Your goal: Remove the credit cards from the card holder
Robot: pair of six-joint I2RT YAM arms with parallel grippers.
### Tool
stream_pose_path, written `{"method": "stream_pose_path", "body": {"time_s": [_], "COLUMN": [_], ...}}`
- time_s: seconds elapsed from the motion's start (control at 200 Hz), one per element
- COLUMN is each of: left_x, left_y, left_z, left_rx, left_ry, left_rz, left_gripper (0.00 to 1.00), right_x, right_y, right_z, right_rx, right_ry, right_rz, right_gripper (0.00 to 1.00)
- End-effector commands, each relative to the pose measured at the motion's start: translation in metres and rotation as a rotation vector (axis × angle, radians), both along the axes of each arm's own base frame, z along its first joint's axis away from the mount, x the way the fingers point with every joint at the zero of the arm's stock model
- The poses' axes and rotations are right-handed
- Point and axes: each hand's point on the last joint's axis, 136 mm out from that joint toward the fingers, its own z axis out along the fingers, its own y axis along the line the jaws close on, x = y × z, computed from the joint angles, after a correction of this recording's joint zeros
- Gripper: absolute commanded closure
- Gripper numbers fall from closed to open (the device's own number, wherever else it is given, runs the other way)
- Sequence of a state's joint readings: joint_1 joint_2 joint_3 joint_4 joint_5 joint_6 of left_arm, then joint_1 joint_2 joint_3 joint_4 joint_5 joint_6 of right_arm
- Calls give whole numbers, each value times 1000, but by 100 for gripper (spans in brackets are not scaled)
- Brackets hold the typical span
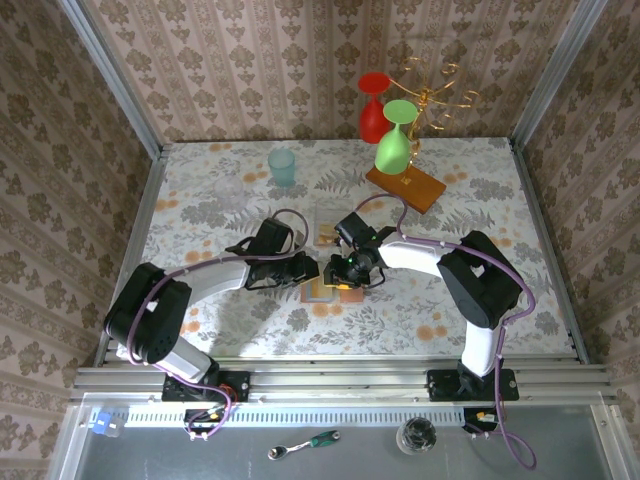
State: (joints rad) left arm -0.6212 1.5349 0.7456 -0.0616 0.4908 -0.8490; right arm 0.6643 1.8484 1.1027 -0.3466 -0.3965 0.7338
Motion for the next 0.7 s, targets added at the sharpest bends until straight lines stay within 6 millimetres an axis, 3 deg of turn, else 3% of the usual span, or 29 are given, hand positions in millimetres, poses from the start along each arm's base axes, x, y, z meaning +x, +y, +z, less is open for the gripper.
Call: {"method": "stream_pose_path", "body": {"time_s": [0.0, 0.41, 0.695], "left_x": [-5, -7, -5], "left_y": [-2, -4, -7], "left_z": [-6, -20, -4], "left_rx": [-17, -17, -54], "left_ry": [33, 68, 44], "left_rz": [-3, 3, 15], "left_gripper": [78, 84, 85], "right_x": [2, 1, 4], "right_y": [0, 1, -3], "right_z": [5, 6, 25], "right_rx": [11, 23, 26], "right_ry": [-5, -6, -48], "right_rz": [-6, -10, -21], "right_gripper": [67, 67, 67]}}
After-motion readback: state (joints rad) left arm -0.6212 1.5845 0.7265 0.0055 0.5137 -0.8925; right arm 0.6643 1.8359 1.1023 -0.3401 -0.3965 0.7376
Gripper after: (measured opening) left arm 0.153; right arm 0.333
